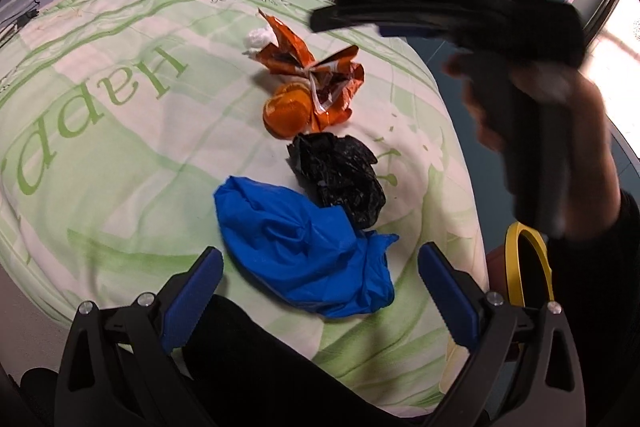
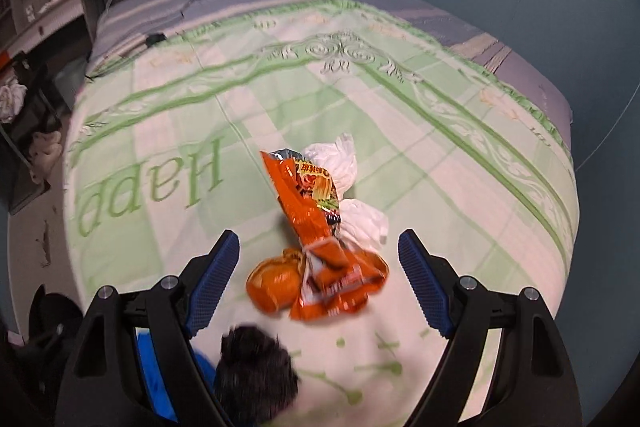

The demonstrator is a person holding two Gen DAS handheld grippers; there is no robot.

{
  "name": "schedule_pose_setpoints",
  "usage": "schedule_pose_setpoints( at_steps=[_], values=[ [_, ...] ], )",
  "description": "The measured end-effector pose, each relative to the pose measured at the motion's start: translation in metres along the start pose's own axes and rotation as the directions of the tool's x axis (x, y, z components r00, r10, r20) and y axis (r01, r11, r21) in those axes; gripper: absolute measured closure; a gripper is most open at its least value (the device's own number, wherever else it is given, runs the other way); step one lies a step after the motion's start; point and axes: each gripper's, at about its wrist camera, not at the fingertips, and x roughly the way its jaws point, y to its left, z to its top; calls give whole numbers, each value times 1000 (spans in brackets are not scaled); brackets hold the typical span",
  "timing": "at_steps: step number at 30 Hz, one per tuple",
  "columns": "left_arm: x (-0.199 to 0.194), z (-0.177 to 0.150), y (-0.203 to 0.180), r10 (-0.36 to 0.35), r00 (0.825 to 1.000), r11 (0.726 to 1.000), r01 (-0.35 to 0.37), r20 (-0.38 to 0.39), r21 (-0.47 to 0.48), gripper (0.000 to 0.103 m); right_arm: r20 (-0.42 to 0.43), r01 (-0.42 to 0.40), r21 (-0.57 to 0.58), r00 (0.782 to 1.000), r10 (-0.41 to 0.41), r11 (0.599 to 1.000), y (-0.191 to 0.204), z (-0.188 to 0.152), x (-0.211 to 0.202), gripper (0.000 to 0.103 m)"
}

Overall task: Collect trash
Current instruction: 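Grasp the orange snack wrapper with the right tool while left grasps the blue cloth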

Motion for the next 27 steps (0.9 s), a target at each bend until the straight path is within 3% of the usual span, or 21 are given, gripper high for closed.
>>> schedule_pose_setpoints(
  at_steps=[12, 19, 23, 27],
  values=[
    [19, 3, 0, -18, 1000, 1000, 18, -23, 8, 10, -108, 5, 50, 994, 1, 999, -3, 19, 72, 26],
    [26, 0, 1, -25, 999, 1000, 25, -21, 12, 26, -119, -16, 85, 993, 26, 996, -6, 15, 87, 38],
    [29, 1, 5, -20, 1000, 1000, 20, -18, 0, 42, -130, -29, 120, 991, 44, 992, -11, 13, 93, 56],
    [29, 1, 8, -14, 1000, 1000, 14, -15, -2, 57, -138, -36, 158, 989, 58, 987, -17, 9, 96, 63]
  ],
)
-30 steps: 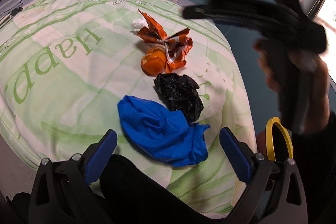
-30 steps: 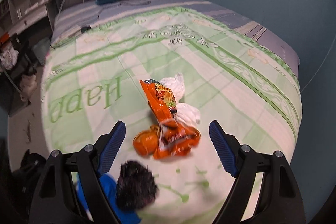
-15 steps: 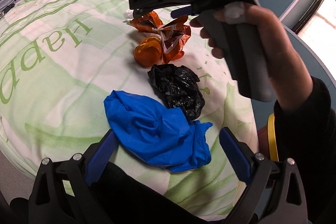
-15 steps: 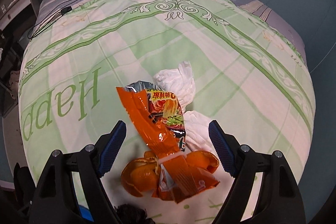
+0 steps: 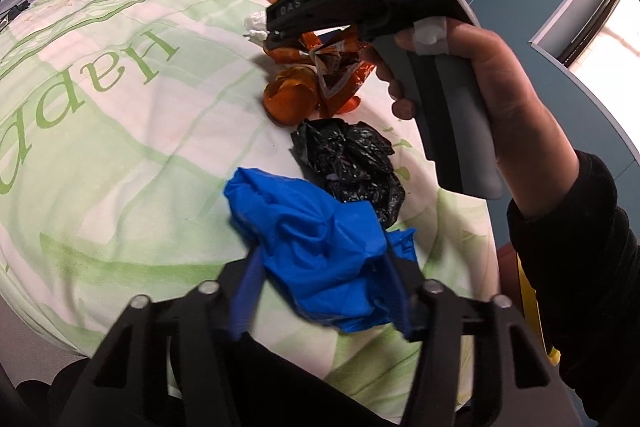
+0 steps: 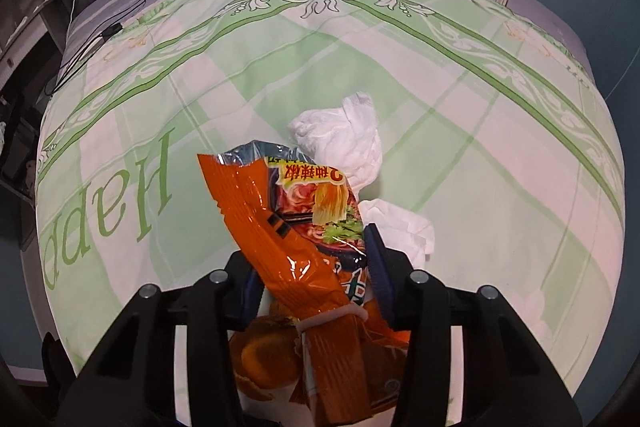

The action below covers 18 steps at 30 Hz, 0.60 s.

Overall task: Collect trash
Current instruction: 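Grasp the orange snack wrapper with the right tool while left grasps the blue cloth, then lift the orange wrapper and blue cloth and carry both to the yellow bin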

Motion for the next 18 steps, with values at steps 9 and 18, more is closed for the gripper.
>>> schedule_pose_setpoints(
  at_steps=[9, 18],
  values=[
    [-3, -2, 8, 9, 1000, 1000, -9, -3, -5, 84, 44, 17, 19, 999, -17, 1000, -8, -4, -17, 69],
    [-12, -6, -3, 9, 1000, 1000, -9, 7, 21, 92, 68, 25, 40, 997, -28, 999, -25, -14, -43, 69]
  ],
)
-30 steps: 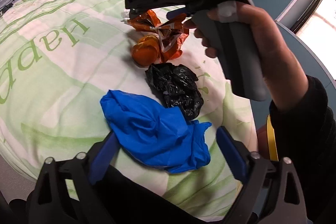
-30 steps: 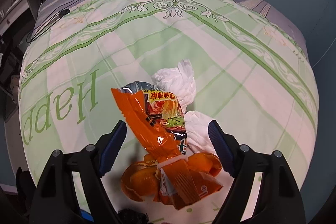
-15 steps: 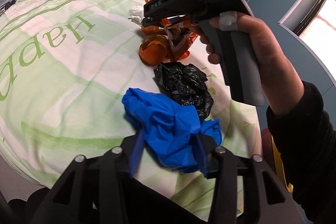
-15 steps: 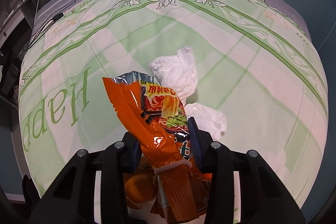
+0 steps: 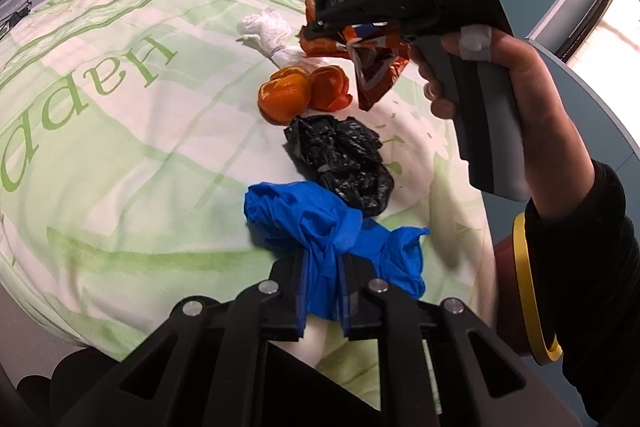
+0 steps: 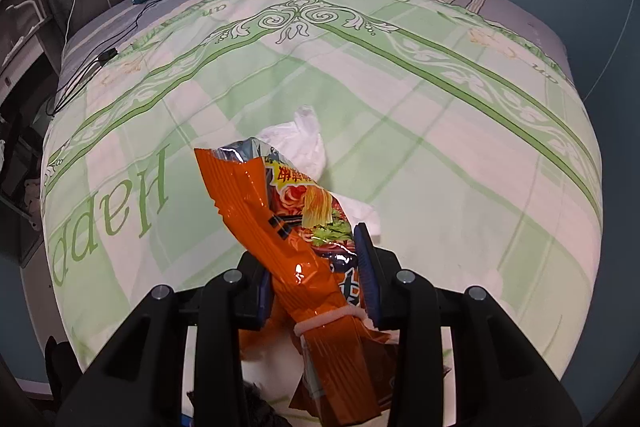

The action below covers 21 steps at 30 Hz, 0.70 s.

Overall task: Collect trash
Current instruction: 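Lift the orange wrapper and blue cloth and carry both to the yellow bin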

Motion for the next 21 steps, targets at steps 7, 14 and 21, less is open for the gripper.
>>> schedule_pose_setpoints(
  at_steps=[7, 14, 21],
  values=[
    [-21, -6, -9, 0, 999, 1000, -1, 36, 15, 92, 21, 19, 30, 1000, -20, 999, -22, -12, -23, 69],
    [-42, -5, -13, 4, 997, 1000, -6, 81, 24, 92, 58, 40, 75, 997, -44, 996, -48, -31, -56, 69],
    [-76, -2, -13, 15, 988, 1000, -19, 152, 25, 93, 116, 14, 143, 993, -30, 990, -75, -58, -104, 69]
  ],
)
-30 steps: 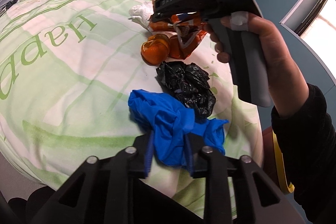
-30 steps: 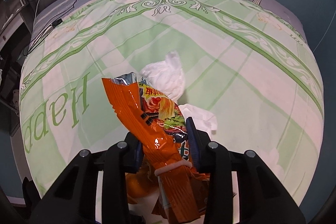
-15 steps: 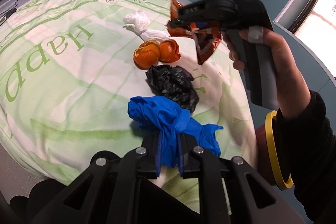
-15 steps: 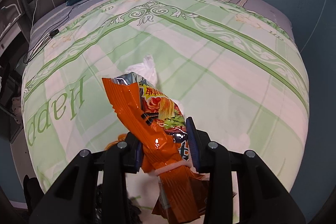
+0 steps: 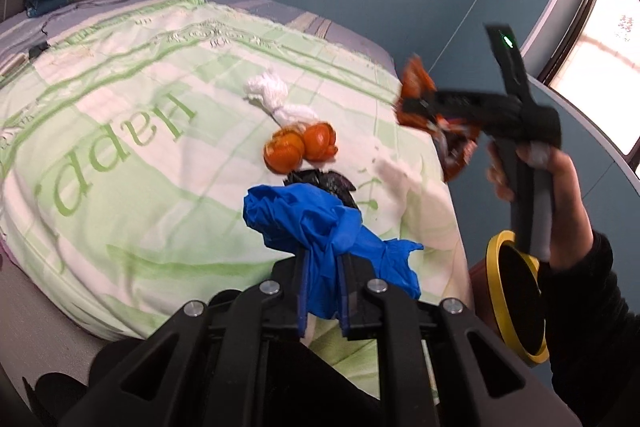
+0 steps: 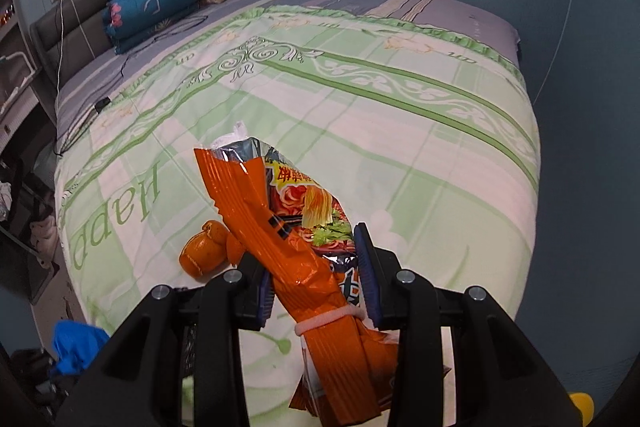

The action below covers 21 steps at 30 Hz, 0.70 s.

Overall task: Collect trash
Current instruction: 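Lift the orange wrapper and blue cloth and carry both to the yellow bin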

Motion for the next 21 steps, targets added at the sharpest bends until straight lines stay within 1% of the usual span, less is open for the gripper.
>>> schedule_pose_setpoints(
  at_steps=[7, 14, 21],
  values=[
    [-34, 8, 4, 43, 997, 999, -44, 71, 5, 93, 45, -51, 50, 998, 48, 997, -20, -25, -49, 69],
    [-61, 17, 5, 90, 987, 996, -91, 131, 3, 93, 102, -111, 77, 989, 103, 991, -31, -48, -99, 69],
    [-79, 23, -8, 100, 979, 994, -106, 176, 30, 93, 166, -144, 82, 978, 129, 986, -40, -66, -147, 69]
  ],
)
